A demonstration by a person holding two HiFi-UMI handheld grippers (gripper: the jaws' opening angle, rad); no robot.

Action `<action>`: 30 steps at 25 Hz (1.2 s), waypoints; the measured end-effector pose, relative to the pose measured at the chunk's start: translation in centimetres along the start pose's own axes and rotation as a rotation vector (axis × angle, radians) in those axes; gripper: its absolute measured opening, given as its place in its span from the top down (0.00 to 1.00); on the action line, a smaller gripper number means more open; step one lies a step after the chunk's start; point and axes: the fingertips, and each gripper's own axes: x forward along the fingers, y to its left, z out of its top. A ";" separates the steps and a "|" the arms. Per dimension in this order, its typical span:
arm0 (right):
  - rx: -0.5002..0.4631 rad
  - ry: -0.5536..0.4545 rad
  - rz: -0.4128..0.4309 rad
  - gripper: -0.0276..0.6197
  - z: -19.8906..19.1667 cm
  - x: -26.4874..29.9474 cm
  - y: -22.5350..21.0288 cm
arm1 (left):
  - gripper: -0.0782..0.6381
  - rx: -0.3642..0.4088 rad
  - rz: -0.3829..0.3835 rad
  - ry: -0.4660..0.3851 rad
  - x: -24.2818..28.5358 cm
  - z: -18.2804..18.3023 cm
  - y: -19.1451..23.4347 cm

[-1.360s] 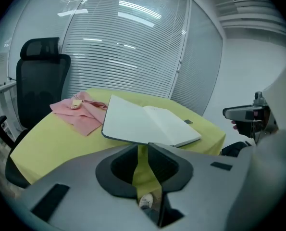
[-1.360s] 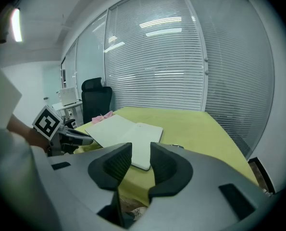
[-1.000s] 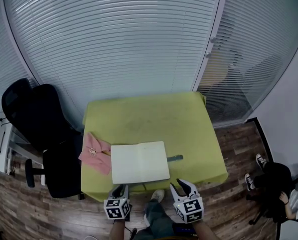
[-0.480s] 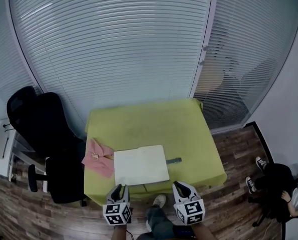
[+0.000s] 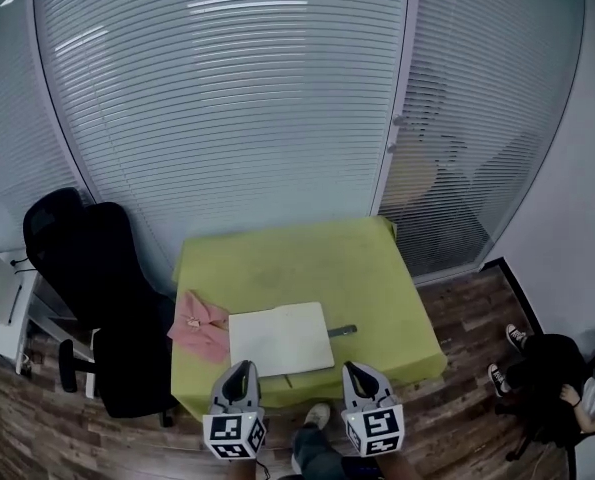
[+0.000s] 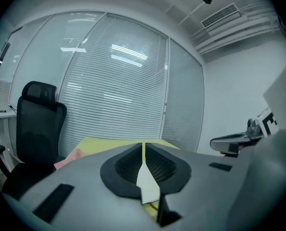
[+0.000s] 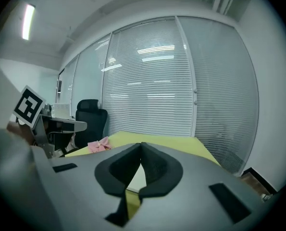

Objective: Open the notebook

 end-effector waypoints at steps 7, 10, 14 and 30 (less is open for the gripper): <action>-0.014 -0.039 -0.025 0.94 1.5 -1.5 -0.1 | 0.84 0.006 0.001 -0.015 -1.2 1.5 -0.7; -0.015 -0.046 -0.025 0.94 1.6 -1.9 0.0 | 0.85 0.007 0.002 -0.023 -1.6 1.7 -1.0; -0.014 -0.047 -0.017 0.94 1.6 -2.1 0.0 | 0.85 0.011 0.004 -0.031 -1.8 2.2 -1.3; -0.020 -0.034 0.003 0.94 1.2 -2.2 0.1 | 0.86 0.011 0.024 -0.030 -2.0 1.8 -1.2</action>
